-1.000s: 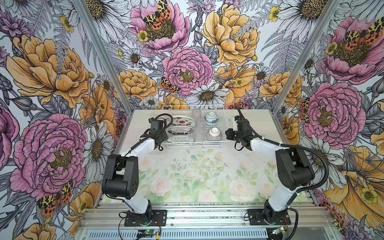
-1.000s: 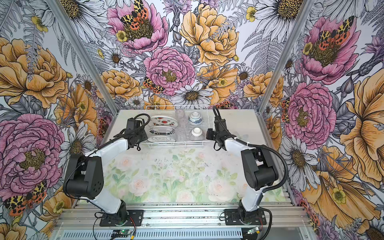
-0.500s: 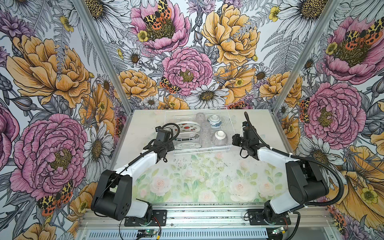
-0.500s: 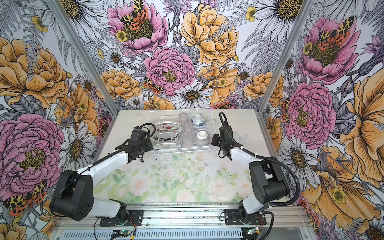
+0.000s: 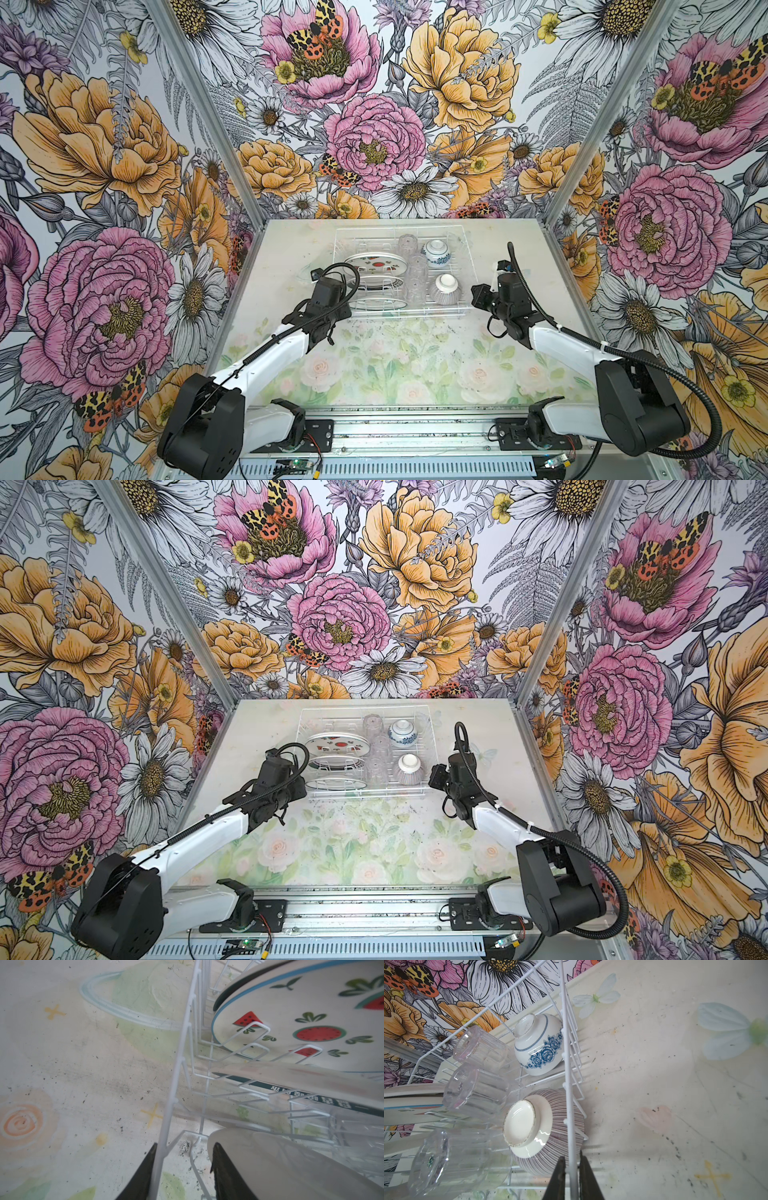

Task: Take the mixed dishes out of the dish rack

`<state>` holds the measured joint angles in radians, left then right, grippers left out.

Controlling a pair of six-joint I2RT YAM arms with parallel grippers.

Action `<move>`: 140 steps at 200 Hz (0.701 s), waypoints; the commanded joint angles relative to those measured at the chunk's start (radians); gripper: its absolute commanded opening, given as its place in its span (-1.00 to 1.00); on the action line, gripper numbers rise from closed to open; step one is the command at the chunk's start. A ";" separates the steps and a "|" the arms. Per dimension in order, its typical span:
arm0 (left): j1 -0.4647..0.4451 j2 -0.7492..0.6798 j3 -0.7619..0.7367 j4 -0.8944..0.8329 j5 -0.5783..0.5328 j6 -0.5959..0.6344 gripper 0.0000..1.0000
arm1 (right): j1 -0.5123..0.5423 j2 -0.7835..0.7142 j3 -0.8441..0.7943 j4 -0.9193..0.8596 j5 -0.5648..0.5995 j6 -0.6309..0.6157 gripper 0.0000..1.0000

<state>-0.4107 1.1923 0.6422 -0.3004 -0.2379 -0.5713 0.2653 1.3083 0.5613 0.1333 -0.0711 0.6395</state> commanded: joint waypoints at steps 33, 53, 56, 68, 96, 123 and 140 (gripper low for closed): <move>-0.076 -0.066 -0.096 -0.067 0.002 -0.055 -0.16 | 0.028 -0.038 -0.139 -0.205 0.001 0.023 -0.73; -0.092 -0.095 -0.129 -0.067 -0.002 -0.081 -0.16 | 0.041 -0.093 -0.175 -0.206 0.029 0.044 -0.76; -0.095 -0.099 -0.135 -0.068 -0.004 -0.084 -0.16 | 0.044 -0.103 -0.178 -0.208 0.035 0.049 -0.77; -0.102 -0.110 -0.153 -0.067 -0.003 -0.095 -0.16 | 0.050 -0.130 -0.195 -0.211 0.055 0.067 -0.78; -0.128 -0.138 -0.178 -0.082 0.000 -0.123 -0.16 | 0.080 -0.176 -0.210 -0.251 0.099 0.099 -0.82; -0.172 -0.182 -0.208 -0.107 -0.015 -0.153 -0.16 | 0.116 -0.213 -0.217 -0.293 0.140 0.111 -0.82; -0.190 -0.209 -0.235 -0.124 -0.021 -0.174 -0.16 | 0.123 -0.240 -0.228 -0.306 0.148 0.119 -0.82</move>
<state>-0.5369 0.9955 0.4793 -0.2653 -0.3462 -0.7231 0.3531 1.0550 0.4034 0.0483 0.0513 0.7185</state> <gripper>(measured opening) 0.421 0.115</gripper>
